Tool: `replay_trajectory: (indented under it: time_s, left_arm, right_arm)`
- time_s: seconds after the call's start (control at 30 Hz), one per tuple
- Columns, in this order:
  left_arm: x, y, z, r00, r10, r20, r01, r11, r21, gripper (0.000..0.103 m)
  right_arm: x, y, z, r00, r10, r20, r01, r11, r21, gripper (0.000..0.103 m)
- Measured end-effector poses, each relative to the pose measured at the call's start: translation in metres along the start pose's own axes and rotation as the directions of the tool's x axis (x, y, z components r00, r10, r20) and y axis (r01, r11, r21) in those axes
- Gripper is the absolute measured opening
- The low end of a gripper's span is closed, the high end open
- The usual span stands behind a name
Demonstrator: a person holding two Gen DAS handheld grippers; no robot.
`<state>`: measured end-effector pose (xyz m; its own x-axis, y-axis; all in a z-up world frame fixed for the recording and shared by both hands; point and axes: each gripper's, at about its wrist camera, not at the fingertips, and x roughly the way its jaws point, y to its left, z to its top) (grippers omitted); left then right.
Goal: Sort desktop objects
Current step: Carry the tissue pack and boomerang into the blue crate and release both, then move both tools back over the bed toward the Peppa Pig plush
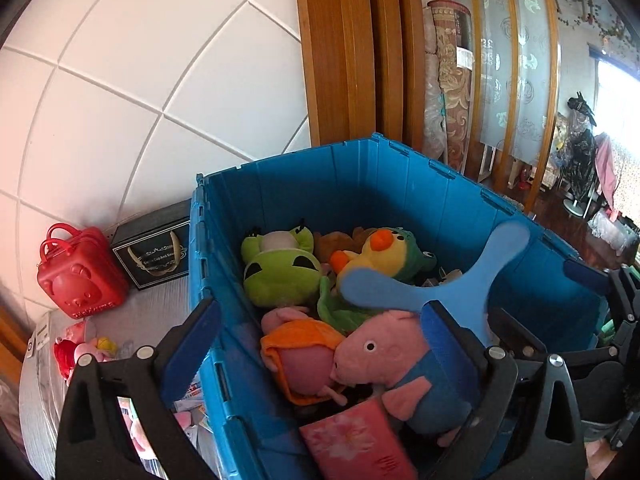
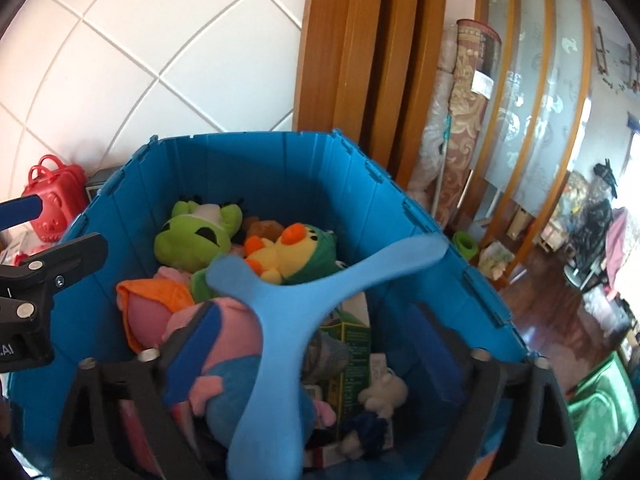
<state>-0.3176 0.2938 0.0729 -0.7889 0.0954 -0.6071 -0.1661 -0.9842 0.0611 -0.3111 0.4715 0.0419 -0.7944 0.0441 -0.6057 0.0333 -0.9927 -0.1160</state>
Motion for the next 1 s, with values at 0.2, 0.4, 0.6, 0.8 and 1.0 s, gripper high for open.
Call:
replay_trajectory:
  time_s: [0.2,0.4,0.6,0.8,1.0]
  left_arm:
    - [-0.02,0.02,-0.01,0.999,-0.032,0.028,0.032,0.999,0.01,0.101]
    - [-0.046,0.077,-0.04,0.997,-0.065,0.047,0.065,0.998,-0.01,0.101]
    - [-0.068,0.174,-0.081,0.998,-0.028,0.05,0.03,0.999,-0.034,0.101]
    - [-0.078,0.304,-0.139,0.995,0.094,0.018,-0.093,0.994,-0.059,0.101]
    - [-0.074,0.412,-0.184,0.978,0.204,-0.039,-0.207,0.976,-0.072,0.101]
  right_arm:
    - [-0.026,-0.002,0.003,0.999,0.007,0.044,-0.008,0.999,0.038,0.103]
    - [-0.068,0.039,0.003,0.993,0.052,0.106,-0.058,0.997,0.054,0.103]
    - [-0.091,0.125,-0.004,0.985,0.117,0.127,-0.124,0.991,0.052,0.103]
    - [-0.085,0.245,-0.013,0.974,0.203,0.104,-0.207,0.978,0.036,0.103]
    - [-0.05,0.364,-0.027,0.955,0.295,0.012,-0.295,0.955,0.029,0.103]
